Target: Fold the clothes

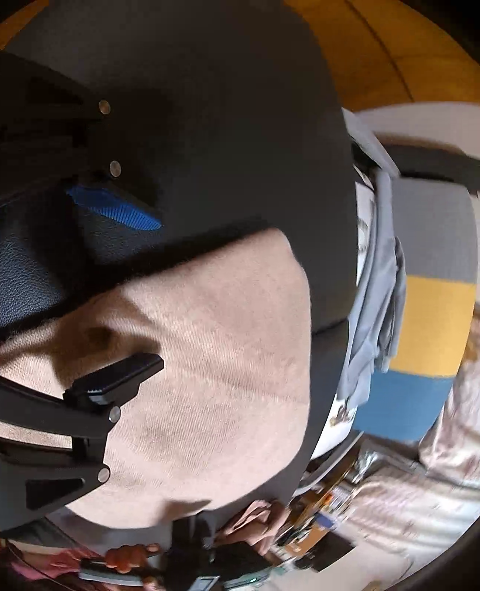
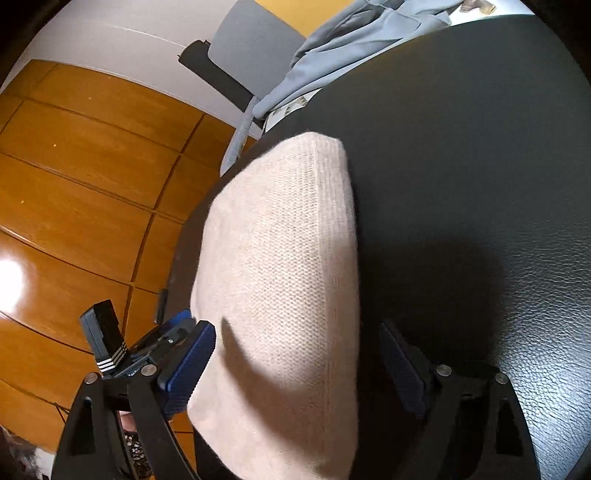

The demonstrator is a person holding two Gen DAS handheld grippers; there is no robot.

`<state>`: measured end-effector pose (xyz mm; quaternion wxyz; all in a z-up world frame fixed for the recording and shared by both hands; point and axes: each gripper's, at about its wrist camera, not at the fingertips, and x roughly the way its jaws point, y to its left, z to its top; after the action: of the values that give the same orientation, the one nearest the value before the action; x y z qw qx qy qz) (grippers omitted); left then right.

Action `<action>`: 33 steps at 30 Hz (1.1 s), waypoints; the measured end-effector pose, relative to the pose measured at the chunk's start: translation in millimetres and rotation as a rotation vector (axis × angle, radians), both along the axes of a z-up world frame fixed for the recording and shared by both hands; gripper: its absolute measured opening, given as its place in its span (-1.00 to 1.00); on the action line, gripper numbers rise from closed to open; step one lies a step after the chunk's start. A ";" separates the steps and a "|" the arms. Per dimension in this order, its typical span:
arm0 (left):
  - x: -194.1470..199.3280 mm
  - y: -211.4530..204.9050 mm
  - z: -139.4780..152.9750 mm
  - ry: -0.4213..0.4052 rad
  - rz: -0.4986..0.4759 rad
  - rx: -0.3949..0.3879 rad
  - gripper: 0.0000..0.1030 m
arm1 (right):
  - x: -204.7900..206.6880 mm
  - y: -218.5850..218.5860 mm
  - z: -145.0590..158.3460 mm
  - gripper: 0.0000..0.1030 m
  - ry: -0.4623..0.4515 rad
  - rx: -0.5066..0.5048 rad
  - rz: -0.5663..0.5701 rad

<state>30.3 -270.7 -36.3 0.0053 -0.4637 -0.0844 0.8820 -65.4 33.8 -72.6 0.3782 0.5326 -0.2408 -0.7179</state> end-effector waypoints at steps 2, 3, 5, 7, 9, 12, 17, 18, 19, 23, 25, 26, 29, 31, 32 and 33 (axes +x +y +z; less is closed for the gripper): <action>-3.4 2.7 1.0 -0.008 -0.024 0.001 0.38 | 0.6 -3.2 -1.2 0.75 -0.006 -0.012 0.014; -5.6 3.9 0.9 -0.015 -0.032 -0.002 0.38 | 1.1 -5.3 -2.1 0.75 -0.011 -0.021 0.025; -13.0 6.7 -0.3 -0.021 -0.041 -0.009 0.38 | 2.2 -8.2 -2.8 0.75 -0.011 -0.021 0.034; -19.5 8.1 -2.0 -0.025 -0.056 0.011 0.38 | 3.3 -12.0 -2.9 0.75 -0.003 -0.019 0.048; -19.9 7.8 -3.1 -0.038 -0.078 0.045 0.38 | 2.5 -17.5 -3.5 0.79 0.006 -0.015 0.065; -21.8 6.4 -6.3 -0.081 -0.147 0.123 0.39 | 1.7 -22.8 -3.5 0.84 0.013 -0.006 0.088; -29.2 -12.8 -20.4 -0.177 -0.189 0.239 0.45 | 3.3 -23.0 -4.4 0.84 0.019 -0.010 0.104; -29.6 -18.9 -22.6 -0.187 -0.185 0.267 0.49 | 4.6 -22.3 -4.5 0.84 0.023 -0.012 0.105; -28.9 -24.8 -23.1 -0.188 -0.181 0.295 0.50 | 6.5 -21.2 -4.0 0.84 0.027 -0.012 0.107; -26.1 -47.4 -28.2 -0.191 -0.148 0.426 0.52 | 7.8 -24.6 -4.5 0.85 0.049 -0.001 0.118; -26.2 -55.4 -32.1 -0.189 -0.130 0.514 0.68 | 9.2 -23.9 -2.1 0.85 0.057 -0.002 0.122; -27.3 -58.4 -34.2 -0.191 -0.125 0.565 0.70 | 9.9 -23.3 -0.3 0.85 0.061 -0.004 0.122; -33.8 -61.3 -42.3 -0.204 -0.120 0.679 0.74 | 12.9 -20.4 1.8 0.85 0.067 -0.011 0.125; -36.5 -61.6 -45.9 -0.199 -0.121 0.721 0.89 | 16.4 -16.1 0.8 0.85 0.067 -0.014 0.124; -36.5 -60.4 -47.3 -0.196 -0.126 0.733 0.92 | 20.5 -9.8 -1.1 0.85 0.068 -0.014 0.125; -36.3 -59.1 -48.2 -0.192 -0.131 0.741 0.95 | 22.4 -7.4 -1.0 0.85 0.070 -0.016 0.124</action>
<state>-6.1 -329.8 -84.5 0.2208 -0.5153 -0.3677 0.7420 -43.0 26.4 -73.6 0.4345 0.5181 -0.1998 -0.7091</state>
